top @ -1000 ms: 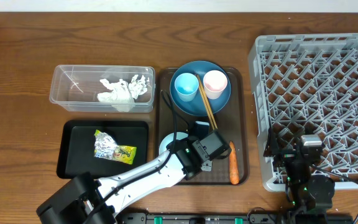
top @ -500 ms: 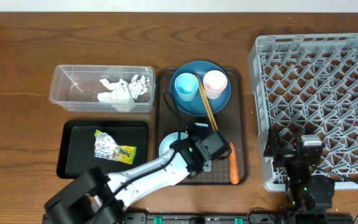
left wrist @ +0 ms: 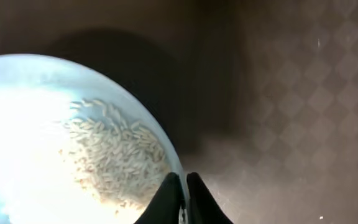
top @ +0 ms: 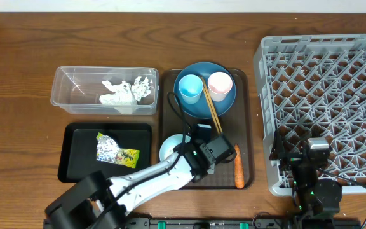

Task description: Sort waste into correct bins and load items into the dishwasher rack

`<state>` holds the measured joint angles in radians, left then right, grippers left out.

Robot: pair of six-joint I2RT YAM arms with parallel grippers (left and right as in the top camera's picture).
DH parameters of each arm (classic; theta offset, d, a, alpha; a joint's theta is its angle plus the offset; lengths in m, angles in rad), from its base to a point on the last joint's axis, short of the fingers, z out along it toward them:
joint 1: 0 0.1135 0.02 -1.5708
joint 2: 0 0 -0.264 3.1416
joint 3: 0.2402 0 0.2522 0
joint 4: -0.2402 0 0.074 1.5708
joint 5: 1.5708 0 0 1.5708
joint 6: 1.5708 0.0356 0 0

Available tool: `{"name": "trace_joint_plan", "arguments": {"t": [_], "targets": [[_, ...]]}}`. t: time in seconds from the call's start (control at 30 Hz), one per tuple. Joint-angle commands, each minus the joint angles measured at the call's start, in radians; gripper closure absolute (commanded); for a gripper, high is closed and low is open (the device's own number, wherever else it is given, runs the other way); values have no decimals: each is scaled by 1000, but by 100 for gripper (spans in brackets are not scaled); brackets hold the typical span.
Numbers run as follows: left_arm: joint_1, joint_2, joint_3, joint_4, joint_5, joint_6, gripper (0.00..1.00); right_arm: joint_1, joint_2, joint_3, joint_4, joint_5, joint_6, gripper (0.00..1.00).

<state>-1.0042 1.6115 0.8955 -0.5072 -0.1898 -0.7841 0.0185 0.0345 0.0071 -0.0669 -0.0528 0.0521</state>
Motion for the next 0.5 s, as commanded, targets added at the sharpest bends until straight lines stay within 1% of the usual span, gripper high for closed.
{"name": "trace_joint_plan", "arguments": {"t": [0.0,0.17,0.37,0.47], "targets": [[0,-26,-8,-4,-21,2,94,-1,0,-2,-4,0,-5,1],[0,-32,-8,-11,-21,5,94,-1,0,-2,-4,0,-5,1],[10,-55,-7,-24,-21,103,94,-1,0,-2,-4,0,-5,1],[41,-103,-7,-60,-21,104,94,-1,0,-2,-4,0,-5,1]]}}
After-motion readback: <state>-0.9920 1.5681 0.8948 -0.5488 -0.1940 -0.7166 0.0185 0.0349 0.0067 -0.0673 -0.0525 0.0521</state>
